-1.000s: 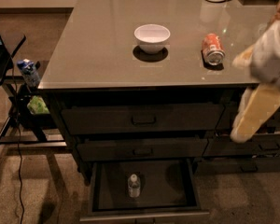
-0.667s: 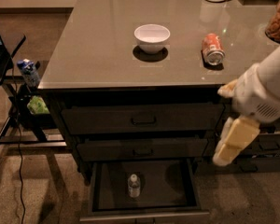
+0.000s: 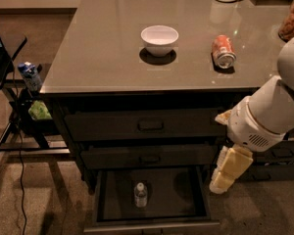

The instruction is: Pick blue plastic bottle from bottom drawer and place on counter

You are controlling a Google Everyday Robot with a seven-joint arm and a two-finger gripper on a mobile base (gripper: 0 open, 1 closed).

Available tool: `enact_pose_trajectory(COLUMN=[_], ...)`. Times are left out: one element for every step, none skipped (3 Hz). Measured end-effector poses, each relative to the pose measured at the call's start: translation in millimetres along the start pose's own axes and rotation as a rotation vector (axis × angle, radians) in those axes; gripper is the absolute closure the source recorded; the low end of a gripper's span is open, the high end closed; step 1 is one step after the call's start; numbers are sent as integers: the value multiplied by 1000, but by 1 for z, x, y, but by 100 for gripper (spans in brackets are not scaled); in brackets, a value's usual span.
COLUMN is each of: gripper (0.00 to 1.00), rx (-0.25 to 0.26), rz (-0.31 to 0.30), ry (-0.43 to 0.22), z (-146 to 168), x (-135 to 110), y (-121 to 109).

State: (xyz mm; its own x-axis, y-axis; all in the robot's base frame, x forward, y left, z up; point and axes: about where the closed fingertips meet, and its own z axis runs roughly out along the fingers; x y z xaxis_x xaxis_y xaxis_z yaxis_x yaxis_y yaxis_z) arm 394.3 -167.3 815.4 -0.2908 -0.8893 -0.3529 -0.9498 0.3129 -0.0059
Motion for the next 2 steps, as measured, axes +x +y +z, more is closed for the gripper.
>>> enact_pose_trajectory(gripper=[0, 0], rx=[-48, -110], rz=[14, 18], ry=[-14, -49], z=[32, 84], x=[15, 31], y=[6, 13])
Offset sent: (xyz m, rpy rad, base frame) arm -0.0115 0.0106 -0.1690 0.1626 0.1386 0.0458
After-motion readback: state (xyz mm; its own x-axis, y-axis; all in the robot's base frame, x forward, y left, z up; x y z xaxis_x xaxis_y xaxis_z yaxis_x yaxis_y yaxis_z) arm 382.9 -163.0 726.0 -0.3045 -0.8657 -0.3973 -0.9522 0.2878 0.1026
